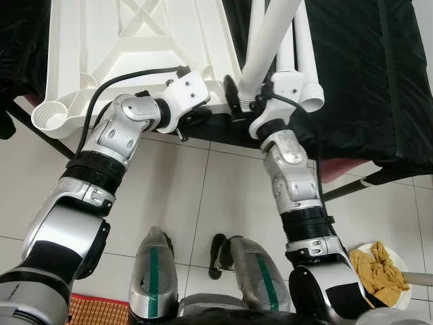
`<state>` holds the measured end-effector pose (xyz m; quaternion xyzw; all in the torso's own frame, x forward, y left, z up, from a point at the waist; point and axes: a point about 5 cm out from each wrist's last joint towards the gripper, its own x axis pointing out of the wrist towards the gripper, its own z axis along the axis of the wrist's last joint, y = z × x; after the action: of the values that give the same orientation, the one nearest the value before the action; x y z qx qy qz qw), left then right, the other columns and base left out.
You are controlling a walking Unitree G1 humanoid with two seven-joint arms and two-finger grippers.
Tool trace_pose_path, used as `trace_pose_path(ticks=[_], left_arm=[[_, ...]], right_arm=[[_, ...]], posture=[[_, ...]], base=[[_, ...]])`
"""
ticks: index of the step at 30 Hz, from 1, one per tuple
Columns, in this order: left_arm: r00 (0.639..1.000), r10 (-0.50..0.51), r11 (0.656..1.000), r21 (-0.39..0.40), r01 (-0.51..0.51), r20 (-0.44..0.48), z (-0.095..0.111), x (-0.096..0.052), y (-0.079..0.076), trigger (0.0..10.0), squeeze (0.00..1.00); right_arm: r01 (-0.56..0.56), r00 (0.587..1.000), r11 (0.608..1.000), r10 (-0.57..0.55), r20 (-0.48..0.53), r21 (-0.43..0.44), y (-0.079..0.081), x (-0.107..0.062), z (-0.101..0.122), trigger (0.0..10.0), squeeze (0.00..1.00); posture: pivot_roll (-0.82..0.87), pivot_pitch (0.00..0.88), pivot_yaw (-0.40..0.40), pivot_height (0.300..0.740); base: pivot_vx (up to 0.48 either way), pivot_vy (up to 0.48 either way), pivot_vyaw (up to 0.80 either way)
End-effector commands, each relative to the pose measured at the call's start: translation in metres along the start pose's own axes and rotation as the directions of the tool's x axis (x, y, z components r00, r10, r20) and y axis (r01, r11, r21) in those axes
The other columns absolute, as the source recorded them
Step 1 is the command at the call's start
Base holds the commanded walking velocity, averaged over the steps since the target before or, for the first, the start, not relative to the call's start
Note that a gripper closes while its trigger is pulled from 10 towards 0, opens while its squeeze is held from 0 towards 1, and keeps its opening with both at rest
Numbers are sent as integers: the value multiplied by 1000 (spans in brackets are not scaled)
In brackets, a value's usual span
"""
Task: Building children table
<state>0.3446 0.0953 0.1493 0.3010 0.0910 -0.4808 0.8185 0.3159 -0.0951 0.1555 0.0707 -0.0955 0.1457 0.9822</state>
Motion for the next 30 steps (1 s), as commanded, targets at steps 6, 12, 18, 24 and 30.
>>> trace_pose_path(ticks=[6, 12, 18, 24, 30], left_arm=[[998, 44, 998, 50, -46, 48, 15, -3, 7, 10000, 0], [998, 51, 997, 53, -53, 47, 15, -2, 9, 10000, 0], [997, 54, 997, 56, -57, 53, 17, -1, 9, 10000, 0], [997, 51, 997, 63, -54, 55, 19, 0, 10, 10000, 0], [997, 49, 996, 75, -53, 54, 21, 1, 11, 10000, 0]], right_arm=[[-150, 989, 989, 150, -11, 12, -14, 3, 6, 10000, 0], [-275, 961, 961, 275, -3, -8, -18, 8, 13, 10000, 0], [-320, 947, 946, 320, -6, -52, -24, 16, 18, 10000, 0], [-355, 935, 933, 354, -29, -49, -30, 21, 14, 10000, 0], [-426, 903, 904, 421, -85, -46, -37, 23, 0, 10000, 0]], posture=[[57, 38, -69, 740], [55, 33, -68, 740], [53, 27, -66, 740], [55, 25, -61, 740], [69, 23, -60, 740]], base=[[0, 0, 0], [0, 0, 0], [0, 0, 0], [0, 0, 0], [0, 0, 0]])
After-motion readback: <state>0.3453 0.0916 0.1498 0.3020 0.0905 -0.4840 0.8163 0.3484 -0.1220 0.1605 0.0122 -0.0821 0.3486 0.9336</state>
